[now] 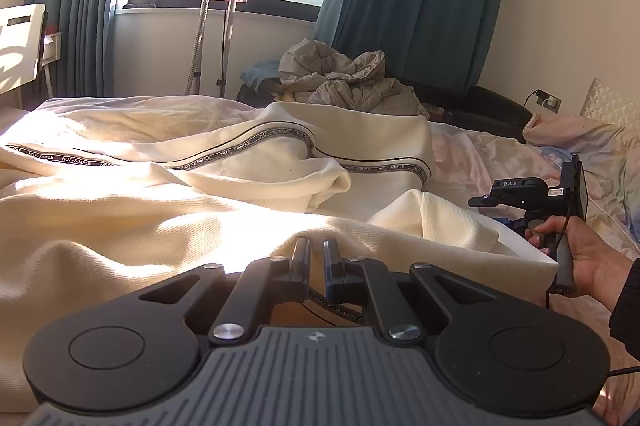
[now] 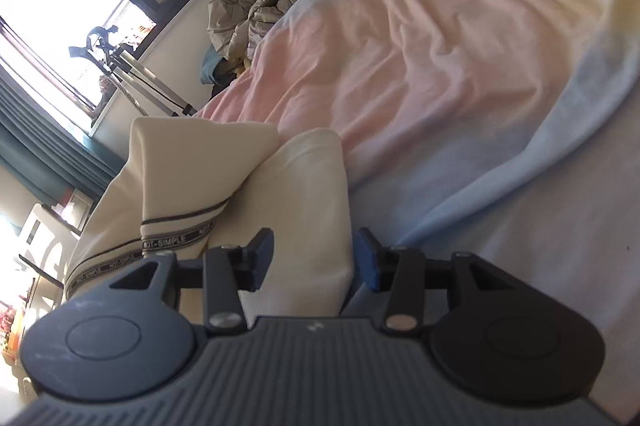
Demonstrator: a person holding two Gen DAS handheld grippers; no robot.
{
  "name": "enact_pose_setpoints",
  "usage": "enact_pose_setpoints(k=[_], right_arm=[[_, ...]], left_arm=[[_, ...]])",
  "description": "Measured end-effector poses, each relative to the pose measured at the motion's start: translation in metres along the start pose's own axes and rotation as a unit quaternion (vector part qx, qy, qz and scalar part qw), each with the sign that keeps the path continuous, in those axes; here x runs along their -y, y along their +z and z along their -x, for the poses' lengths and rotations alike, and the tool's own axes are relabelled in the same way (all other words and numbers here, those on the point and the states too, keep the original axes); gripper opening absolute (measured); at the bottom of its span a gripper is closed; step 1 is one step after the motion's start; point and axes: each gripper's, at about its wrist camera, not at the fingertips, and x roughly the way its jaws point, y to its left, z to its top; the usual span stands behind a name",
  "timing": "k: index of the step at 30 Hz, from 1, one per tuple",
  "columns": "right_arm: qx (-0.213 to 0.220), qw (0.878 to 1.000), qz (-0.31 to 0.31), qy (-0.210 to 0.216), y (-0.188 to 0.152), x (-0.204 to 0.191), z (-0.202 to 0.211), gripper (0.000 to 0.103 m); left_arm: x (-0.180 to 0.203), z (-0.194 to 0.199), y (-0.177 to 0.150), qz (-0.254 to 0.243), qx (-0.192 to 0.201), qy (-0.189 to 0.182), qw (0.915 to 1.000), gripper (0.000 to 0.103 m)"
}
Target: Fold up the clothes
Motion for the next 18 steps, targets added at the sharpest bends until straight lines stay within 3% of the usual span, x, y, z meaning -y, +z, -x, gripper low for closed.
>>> enact_pose_setpoints(k=[4,8,9,10,11,18], right_arm=[[-0.01,0.999,-0.009,0.051,0.008,0.013,-0.026,0.048],[-0.022,0.998,0.027,0.057,0.01,0.007,-0.032,0.045],[-0.021,0.997,0.027,0.062,0.011,0.006,-0.032,0.036],[-0.019,0.997,0.025,0.063,0.011,0.006,-0.031,0.015],[-0.014,0.998,0.026,0.061,0.009,0.003,-0.028,0.009],[0.081,0.993,0.06,0.062,0.007,-0.036,0.035,0.006]], left_arm=[[-0.002,-0.007,0.0,0.006,-0.005,-0.003,1.0,0.008],[-0.003,-0.01,-0.001,0.006,-0.009,-0.002,0.9999,0.008],[-0.002,-0.009,0.0,0.007,-0.009,-0.003,0.9999,0.008],[-0.002,-0.009,0.0,0.008,-0.01,-0.003,0.9999,0.008],[-0.002,-0.007,0.0,0.009,-0.009,-0.003,0.9999,0.008],[0.002,0.0,-0.001,0.003,-0.005,0.005,1.0,0.008]])
